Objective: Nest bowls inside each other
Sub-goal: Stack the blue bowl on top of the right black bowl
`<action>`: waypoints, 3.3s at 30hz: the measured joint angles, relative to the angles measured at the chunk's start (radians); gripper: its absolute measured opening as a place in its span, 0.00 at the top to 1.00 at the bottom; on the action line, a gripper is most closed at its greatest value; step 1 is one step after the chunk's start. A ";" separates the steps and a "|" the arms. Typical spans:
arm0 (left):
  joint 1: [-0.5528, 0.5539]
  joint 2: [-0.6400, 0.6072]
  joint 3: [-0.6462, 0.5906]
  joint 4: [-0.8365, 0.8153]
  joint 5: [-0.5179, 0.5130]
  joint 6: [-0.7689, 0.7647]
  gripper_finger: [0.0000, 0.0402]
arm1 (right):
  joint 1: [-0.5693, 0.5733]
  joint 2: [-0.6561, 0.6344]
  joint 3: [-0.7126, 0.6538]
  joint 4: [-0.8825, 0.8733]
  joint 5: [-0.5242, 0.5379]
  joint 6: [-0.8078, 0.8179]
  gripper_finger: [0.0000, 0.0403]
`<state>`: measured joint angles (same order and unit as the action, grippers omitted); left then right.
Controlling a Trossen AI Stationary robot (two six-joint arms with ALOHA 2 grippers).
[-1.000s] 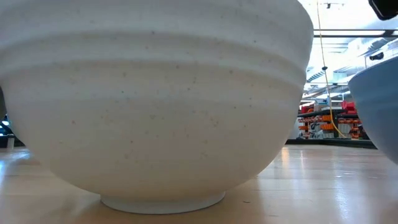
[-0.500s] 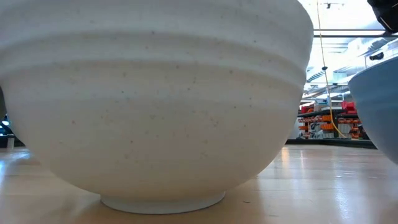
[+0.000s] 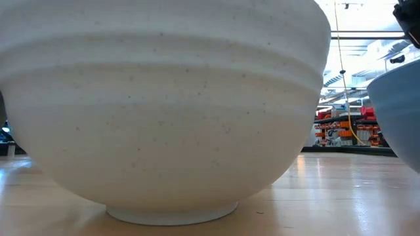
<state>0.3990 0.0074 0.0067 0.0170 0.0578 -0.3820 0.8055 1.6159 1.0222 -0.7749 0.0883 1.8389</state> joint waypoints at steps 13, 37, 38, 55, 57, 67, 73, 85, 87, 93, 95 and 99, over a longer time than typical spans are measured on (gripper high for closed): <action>0.000 0.000 0.000 0.000 0.001 0.000 0.94 | 0.000 0.031 0.000 -0.002 0.000 0.016 0.79; 0.000 0.000 0.000 0.000 0.001 0.001 0.92 | -0.109 0.072 0.000 0.001 0.039 -0.184 0.97; 0.000 0.000 0.000 0.000 0.001 0.001 0.92 | -0.116 0.072 0.000 0.001 0.038 -0.202 0.97; 0.000 0.000 0.000 0.000 0.001 0.002 0.94 | -0.246 0.067 0.059 -0.056 0.044 -0.535 0.99; 0.000 0.000 0.000 0.000 0.001 0.001 0.93 | -0.258 0.067 0.089 -0.096 0.051 -0.566 0.99; 0.000 0.000 0.000 0.000 0.001 0.001 0.92 | -0.300 0.068 0.324 -0.392 0.153 -0.642 0.99; 0.000 0.000 0.000 0.000 0.000 0.001 0.94 | -0.353 0.067 0.457 -0.420 0.245 -0.761 0.99; 0.000 0.000 0.000 0.000 0.001 0.002 0.91 | -0.615 0.067 0.528 -0.386 0.278 -1.028 0.99; 0.000 0.000 0.000 0.000 0.000 0.003 0.92 | -0.669 0.067 0.528 -0.332 0.250 -1.075 0.99; 0.000 0.000 0.000 0.000 0.000 0.003 0.94 | -0.806 0.067 0.528 -0.138 0.123 -1.190 0.99; 0.000 0.000 0.000 0.000 0.000 0.003 0.94 | -0.831 0.067 0.528 -0.134 0.094 -1.192 0.99; 0.000 0.000 0.000 0.000 0.001 0.011 0.93 | -0.846 0.067 0.528 -0.161 0.044 -1.170 0.99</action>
<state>0.3988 0.0071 0.0067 0.0170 0.0584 -0.3715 -0.0403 1.6829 1.5505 -0.9357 0.1319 0.6692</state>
